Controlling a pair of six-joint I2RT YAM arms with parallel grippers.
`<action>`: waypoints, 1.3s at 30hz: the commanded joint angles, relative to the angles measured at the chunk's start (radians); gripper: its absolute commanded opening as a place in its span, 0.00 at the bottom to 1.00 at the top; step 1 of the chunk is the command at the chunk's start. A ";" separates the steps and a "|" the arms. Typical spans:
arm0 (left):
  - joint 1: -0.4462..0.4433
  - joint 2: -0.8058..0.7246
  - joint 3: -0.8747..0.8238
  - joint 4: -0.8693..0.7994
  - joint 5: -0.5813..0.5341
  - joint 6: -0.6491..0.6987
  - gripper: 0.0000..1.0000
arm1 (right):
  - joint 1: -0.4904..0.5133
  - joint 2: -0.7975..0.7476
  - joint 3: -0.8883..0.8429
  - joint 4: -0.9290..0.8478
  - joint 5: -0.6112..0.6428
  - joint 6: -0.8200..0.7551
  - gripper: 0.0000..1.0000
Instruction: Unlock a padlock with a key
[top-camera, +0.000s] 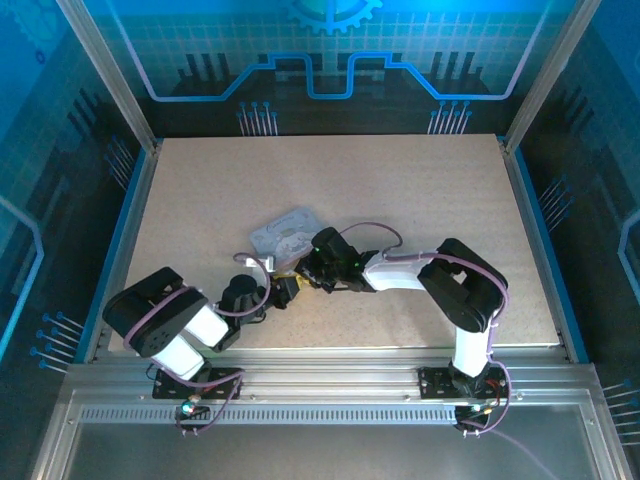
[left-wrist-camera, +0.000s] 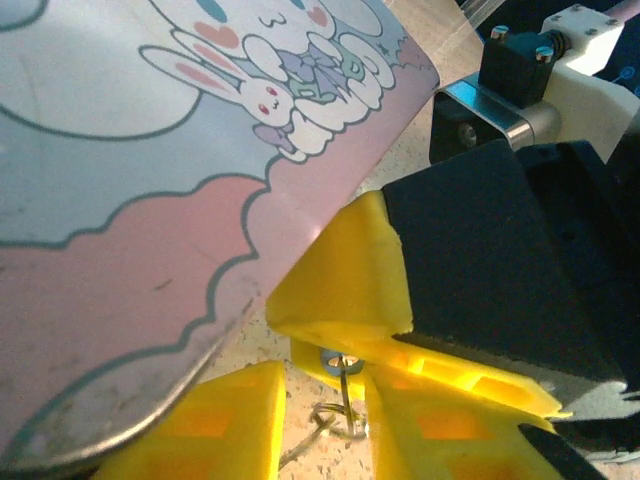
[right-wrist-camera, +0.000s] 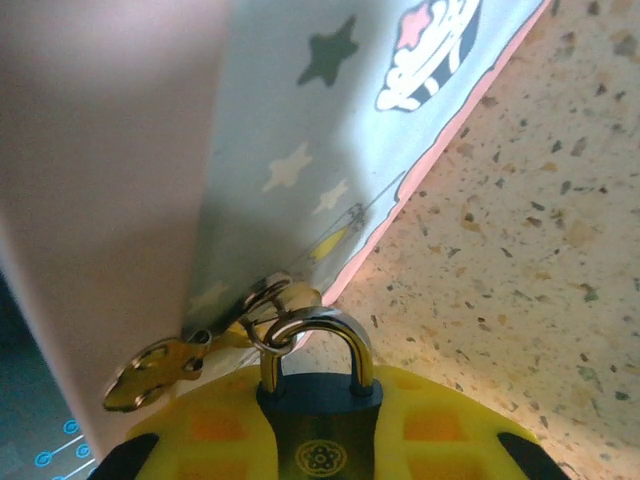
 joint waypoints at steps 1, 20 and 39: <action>0.014 -0.062 -0.012 -0.003 0.019 0.010 0.29 | -0.004 -0.046 -0.024 -0.076 -0.053 -0.033 0.00; 0.024 0.182 0.043 0.172 0.131 -0.073 0.20 | -0.010 -0.047 -0.019 -0.063 -0.071 -0.034 0.00; 0.022 -0.259 0.113 -0.490 0.045 0.299 0.00 | -0.009 -0.056 0.008 -0.132 -0.043 -0.084 0.00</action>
